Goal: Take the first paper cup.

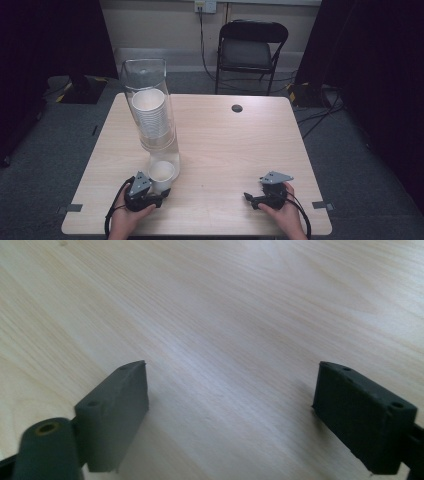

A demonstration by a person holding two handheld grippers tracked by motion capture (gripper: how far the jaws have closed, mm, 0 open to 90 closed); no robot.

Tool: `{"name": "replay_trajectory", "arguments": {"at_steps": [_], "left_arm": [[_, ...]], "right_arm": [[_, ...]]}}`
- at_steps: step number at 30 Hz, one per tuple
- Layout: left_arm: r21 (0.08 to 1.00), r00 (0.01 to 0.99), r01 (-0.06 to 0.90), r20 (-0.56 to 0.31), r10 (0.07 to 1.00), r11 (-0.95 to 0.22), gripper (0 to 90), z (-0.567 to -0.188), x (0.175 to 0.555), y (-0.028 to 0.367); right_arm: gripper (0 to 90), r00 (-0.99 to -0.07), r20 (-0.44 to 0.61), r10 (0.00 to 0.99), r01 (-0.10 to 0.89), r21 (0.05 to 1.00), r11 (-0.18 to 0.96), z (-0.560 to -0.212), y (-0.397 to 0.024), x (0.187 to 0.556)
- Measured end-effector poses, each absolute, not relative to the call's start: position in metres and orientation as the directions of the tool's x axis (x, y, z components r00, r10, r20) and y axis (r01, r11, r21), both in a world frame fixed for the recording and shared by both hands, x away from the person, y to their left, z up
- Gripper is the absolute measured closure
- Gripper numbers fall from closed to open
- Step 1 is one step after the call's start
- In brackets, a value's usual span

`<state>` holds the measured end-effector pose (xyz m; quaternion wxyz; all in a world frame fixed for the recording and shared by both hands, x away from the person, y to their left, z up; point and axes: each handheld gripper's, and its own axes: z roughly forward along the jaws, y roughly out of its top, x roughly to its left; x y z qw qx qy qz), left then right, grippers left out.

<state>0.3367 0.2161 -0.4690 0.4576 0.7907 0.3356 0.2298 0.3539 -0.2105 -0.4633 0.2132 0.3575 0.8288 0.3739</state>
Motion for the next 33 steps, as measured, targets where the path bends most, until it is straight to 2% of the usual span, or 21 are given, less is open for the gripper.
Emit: {"name": "replay_trajectory", "arguments": {"at_steps": [7, 10, 18, 26, 33], "left_arm": [[0.872, 0.747, 0.280, 0.064, 0.661, -0.401, 34.5, -0.468, 0.335, 0.194], [0.858, 0.784, 0.267, 0.072, 0.617, -0.439, 34.4, -0.469, 0.336, 0.183], [0.849, 0.813, 0.259, 0.065, 0.579, -0.460, 34.3, -0.469, 0.340, 0.170], [0.821, 0.838, 0.272, 0.055, 0.543, -0.502, 34.2, -0.469, 0.345, 0.165], [0.799, 0.843, 0.271, 0.071, 0.532, -0.537, 34.2, -0.470, 0.345, 0.162]], "right_arm": [[19.8, -0.660, -0.080, 0.747, 0.425, 0.781, 0.458, -0.452, -0.194, 0.355], [24.4, -0.676, -0.054, 0.735, 0.431, 0.780, 0.454, -0.439, -0.181, 0.356], [33.2, -0.709, 0.006, 0.705, 0.419, 0.808, 0.414, -0.416, -0.151, 0.364], [35.0, -0.744, 0.046, 0.667, 0.402, 0.828, 0.391, -0.394, -0.122, 0.369], [37.4, -0.768, 0.028, 0.640, 0.380, 0.824, 0.421, -0.388, -0.100, 0.369]]}}
